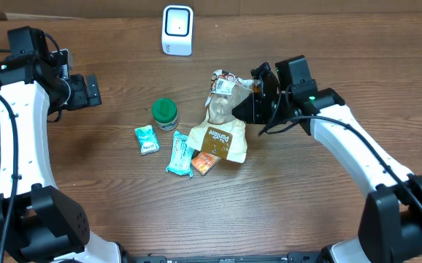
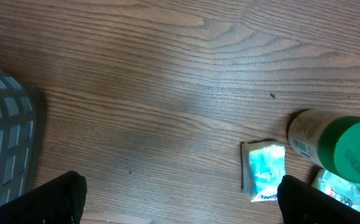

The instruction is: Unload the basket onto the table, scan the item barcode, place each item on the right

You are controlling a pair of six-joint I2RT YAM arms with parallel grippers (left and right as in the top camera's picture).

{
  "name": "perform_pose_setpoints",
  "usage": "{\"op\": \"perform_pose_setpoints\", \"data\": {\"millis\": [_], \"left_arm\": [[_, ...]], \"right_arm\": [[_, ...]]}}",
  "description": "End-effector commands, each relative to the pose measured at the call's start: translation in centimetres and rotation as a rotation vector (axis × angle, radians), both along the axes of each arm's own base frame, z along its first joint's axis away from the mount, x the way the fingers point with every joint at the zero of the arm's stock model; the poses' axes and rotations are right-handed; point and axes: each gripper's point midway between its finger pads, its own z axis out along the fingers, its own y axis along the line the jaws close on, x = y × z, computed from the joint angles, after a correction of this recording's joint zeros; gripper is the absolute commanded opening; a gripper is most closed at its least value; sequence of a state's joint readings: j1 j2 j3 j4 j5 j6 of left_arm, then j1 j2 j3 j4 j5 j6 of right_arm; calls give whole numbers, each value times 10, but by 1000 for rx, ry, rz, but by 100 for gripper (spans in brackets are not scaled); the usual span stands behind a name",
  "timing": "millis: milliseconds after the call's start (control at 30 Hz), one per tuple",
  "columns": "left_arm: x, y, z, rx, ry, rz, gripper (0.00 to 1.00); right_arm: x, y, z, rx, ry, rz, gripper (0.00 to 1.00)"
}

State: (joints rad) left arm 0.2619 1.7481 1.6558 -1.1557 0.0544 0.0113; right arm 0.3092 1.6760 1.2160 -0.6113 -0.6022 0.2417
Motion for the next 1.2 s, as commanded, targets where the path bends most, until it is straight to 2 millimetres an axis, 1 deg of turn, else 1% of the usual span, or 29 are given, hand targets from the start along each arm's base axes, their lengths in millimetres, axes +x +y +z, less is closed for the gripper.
{"op": "perform_pose_setpoints", "data": {"millis": [0, 133, 300, 533, 733, 900, 1033, 1167], "left_arm": [[3, 2, 4, 16, -11, -20, 100], [3, 2, 4, 16, -11, -20, 100], [3, 2, 4, 16, -11, -20, 100], [3, 2, 4, 16, -11, -20, 100], [3, 2, 4, 16, -11, -20, 100], [3, 2, 4, 16, -11, -19, 100], [3, 2, 4, 16, -11, -20, 100], [3, 2, 4, 16, -11, -20, 100]], "right_arm": [[-7, 1, 11, 4, -54, 73, 4], [-14, -1, 7, -8, -22, 78, 4], [-21, -3, 9, -27, 1, 100, 4], [-26, -7, 10, -59, -14, 147, 4], [-26, -3, 11, -77, -106, 238, 4], [-19, 1, 15, -76, -176, 266, 4], [-16, 2, 17, -73, -190, 264, 4], [-19, 2, 16, -66, -153, 243, 4]]}}
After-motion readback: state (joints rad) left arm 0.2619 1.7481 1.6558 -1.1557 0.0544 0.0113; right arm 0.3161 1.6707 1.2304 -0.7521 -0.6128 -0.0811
